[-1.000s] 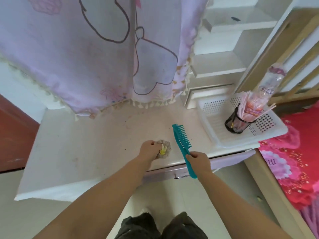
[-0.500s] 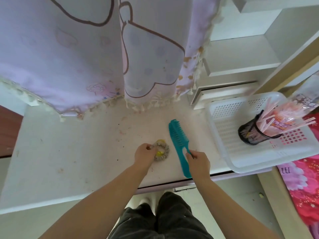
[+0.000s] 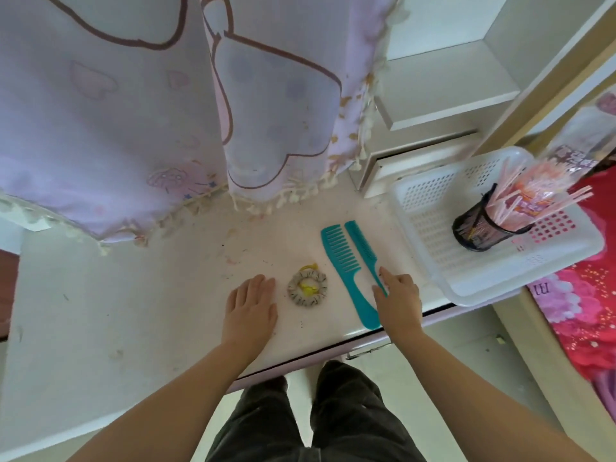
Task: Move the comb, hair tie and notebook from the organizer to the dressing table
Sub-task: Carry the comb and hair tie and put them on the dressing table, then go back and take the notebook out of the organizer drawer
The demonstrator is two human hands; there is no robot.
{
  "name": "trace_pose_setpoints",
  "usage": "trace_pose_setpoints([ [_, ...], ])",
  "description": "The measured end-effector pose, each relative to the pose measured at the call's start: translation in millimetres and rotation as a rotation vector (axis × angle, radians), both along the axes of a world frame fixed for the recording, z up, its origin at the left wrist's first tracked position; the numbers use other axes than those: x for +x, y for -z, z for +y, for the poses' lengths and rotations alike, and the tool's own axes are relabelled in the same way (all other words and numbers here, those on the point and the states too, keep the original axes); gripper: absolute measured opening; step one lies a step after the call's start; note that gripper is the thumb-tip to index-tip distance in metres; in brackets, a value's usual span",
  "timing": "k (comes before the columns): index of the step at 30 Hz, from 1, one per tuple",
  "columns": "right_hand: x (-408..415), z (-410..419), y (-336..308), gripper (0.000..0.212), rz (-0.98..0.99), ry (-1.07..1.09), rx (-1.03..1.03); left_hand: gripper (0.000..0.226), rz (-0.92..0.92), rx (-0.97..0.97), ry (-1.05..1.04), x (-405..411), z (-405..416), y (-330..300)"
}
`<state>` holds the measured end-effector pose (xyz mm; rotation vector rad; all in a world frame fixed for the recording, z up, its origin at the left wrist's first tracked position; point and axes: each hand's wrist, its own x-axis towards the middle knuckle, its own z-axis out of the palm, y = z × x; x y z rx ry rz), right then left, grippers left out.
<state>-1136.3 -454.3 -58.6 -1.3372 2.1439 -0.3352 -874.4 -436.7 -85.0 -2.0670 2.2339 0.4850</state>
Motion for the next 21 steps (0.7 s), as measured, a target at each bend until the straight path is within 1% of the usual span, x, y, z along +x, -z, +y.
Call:
trace_pose_setpoints([
  [2,4,6,-4,0.045,0.069,-0.003,0.016,0.052,-0.022,0.020,0.033,1,-3,0],
  [5,12,31,-9,0.047,0.133,0.080,-0.060,0.049,-0.012,0.037,0.103,7,-13,-6],
  [7,19,53,-13,0.047,0.189,0.131,-0.111,0.048,0.022,0.016,0.190,10,-25,-15],
  [10,29,94,-17,0.046,0.290,0.173,-0.105,0.050,0.091,-0.058,0.334,-2,-36,-35],
  [13,38,148,-23,0.046,0.380,0.282,-0.052,0.049,0.140,-0.140,0.621,-37,-27,-54],
  [16,41,211,-25,0.048,0.397,0.430,0.029,0.050,0.150,-0.168,0.953,-87,6,-65],
  [18,43,261,-27,0.049,0.402,0.568,0.055,0.049,0.147,-0.159,1.152,-120,43,-69],
  [21,61,349,-31,0.050,0.405,0.794,0.088,0.054,0.095,-0.151,1.432,-159,119,-71],
])
